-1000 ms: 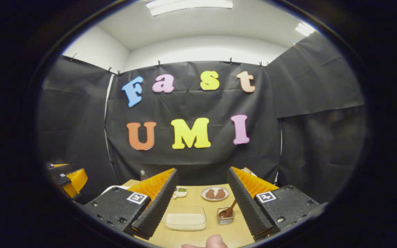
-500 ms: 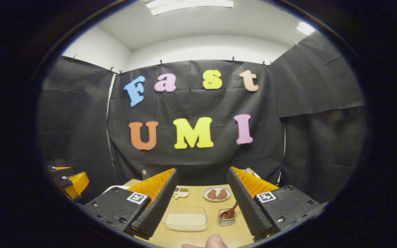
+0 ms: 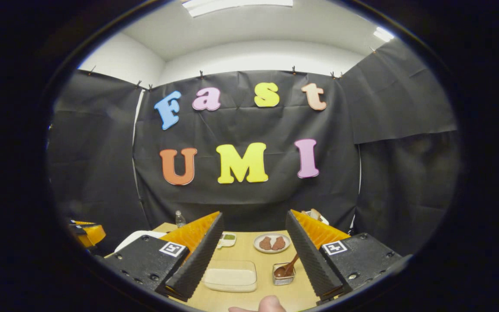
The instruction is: Close the left gripper, press the button to open the rice cooker; take a wooden spoon from the chopstick holder with the right hand, scoop a spoonful of rice and pour it into the rice cooker, then put the wooden spoon back into the chopstick holder.
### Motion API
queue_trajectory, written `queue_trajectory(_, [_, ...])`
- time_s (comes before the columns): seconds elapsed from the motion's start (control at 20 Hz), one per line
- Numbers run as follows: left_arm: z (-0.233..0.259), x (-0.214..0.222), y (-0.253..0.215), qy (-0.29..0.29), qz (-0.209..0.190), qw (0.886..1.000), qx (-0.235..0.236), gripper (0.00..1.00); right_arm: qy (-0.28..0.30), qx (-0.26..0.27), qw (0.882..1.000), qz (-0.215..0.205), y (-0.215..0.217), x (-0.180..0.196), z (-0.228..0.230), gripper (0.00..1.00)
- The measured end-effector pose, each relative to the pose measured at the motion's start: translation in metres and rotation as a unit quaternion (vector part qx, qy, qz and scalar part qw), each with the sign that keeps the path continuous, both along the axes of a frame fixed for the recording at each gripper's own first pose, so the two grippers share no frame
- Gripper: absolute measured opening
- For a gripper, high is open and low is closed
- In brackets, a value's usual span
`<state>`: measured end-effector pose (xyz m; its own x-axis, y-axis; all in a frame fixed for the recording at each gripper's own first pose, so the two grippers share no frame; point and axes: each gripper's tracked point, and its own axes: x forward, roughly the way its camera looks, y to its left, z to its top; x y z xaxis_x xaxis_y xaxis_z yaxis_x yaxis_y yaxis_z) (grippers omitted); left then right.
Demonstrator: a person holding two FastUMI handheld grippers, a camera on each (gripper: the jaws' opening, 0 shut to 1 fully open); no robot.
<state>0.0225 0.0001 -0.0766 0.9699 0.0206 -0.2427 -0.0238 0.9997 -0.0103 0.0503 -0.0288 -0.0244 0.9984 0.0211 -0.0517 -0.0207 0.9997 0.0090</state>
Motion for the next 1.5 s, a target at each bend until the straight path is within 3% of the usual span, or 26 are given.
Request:
queue_trajectory(0.1, [-0.016, 0.010, 0.012, 0.020, 0.015, 1.000, -0.001, 0.26, 0.006, 0.003, 1.000, -0.002, -0.005, 0.011, -0.005, 0.99])
queue_trajectory(0.2, [-0.023, 0.017, 0.008, 0.045, 0.001, 0.998, -0.036, 0.01, 0.012, 0.007, 1.000, -0.005, -0.013, 0.020, -0.010, 0.99])
queue_trajectory(0.35, [-0.051, 0.031, 0.019, 0.096, 0.004, 0.992, -0.078, 0.00, 0.019, 0.008, 1.000, -0.009, -0.021, 0.036, -0.017, 0.99])
queue_trajectory(0.55, [-0.092, 0.058, 0.058, 0.163, 0.033, 0.983, -0.080, 0.00, 0.028, 0.006, 0.999, -0.015, -0.033, 0.051, -0.026, 0.99])
queue_trajectory(0.75, [-0.137, 0.084, 0.078, 0.222, 0.035, 0.970, -0.097, 0.00, 0.047, 0.002, 0.999, -0.024, -0.046, 0.062, -0.040, 0.99])
queue_trajectory(1.3, [-0.173, 0.102, 0.087, 0.282, 0.020, 0.955, -0.090, 0.00, 0.069, -0.008, 0.996, -0.047, -0.062, 0.074, -0.057, 1.00])
queue_trajectory(1.35, [-0.180, 0.094, 0.086, 0.303, 0.022, 0.949, -0.087, 0.00, 0.072, -0.007, 0.996, -0.046, -0.061, 0.075, -0.060, 1.00])
queue_trajectory(1.5, [-0.179, 0.095, 0.086, 0.301, 0.020, 0.951, -0.072, 0.00, 0.081, -0.002, 0.996, -0.038, -0.053, 0.075, -0.067, 1.00])
